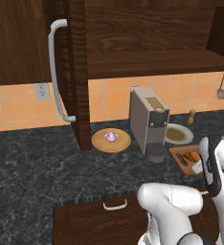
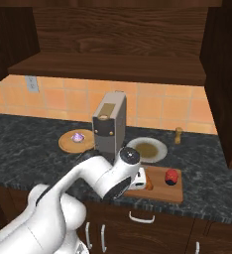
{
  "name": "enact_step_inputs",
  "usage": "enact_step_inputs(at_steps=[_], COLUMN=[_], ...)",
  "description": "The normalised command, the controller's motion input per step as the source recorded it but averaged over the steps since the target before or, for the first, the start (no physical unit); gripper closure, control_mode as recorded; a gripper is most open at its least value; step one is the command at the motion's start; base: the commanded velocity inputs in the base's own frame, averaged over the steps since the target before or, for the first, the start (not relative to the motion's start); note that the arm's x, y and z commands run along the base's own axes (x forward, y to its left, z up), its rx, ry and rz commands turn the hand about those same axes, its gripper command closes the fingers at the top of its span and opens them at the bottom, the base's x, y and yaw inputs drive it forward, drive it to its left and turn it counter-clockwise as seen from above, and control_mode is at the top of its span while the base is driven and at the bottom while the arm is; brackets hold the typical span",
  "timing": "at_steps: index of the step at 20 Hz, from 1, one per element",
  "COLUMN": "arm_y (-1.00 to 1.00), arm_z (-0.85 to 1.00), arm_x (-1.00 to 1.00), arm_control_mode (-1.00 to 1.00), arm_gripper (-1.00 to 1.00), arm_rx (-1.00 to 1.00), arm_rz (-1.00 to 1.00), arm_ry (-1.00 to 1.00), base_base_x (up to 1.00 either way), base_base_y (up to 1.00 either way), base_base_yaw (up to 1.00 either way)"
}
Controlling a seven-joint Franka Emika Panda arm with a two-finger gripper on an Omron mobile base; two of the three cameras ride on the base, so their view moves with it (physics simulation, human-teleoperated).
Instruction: From the different types of pastries on the counter, select a croissant and place it on the cutting board. Then retrieve a jar of jam from the cabinet and place it alongside the croissant on the cutting board.
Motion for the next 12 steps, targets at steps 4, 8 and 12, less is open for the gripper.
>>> enact_step_inputs(at_steps=[4,8,12], arm_y=[0.89,0.85,0.59], arm_z=[-0.57,-0.58,-0.50], arm_x=[-1.00,-1.00,-0.73], arm_control_mode=[-1.00,-1.00,-1.00], arm_gripper=[-1.00,-1.00,-1.00], arm_rx=[-0.30,-0.29,-0.19], arm_rz=[-0.15,-0.10,-0.04], arm_ry=[-0.25,-0.17,-0.02], base_base_x=[0.00,0.00,0.00], base_base_y=[0.00,0.00,0.00], base_base_yaw=[0.00,0.00,0.00])
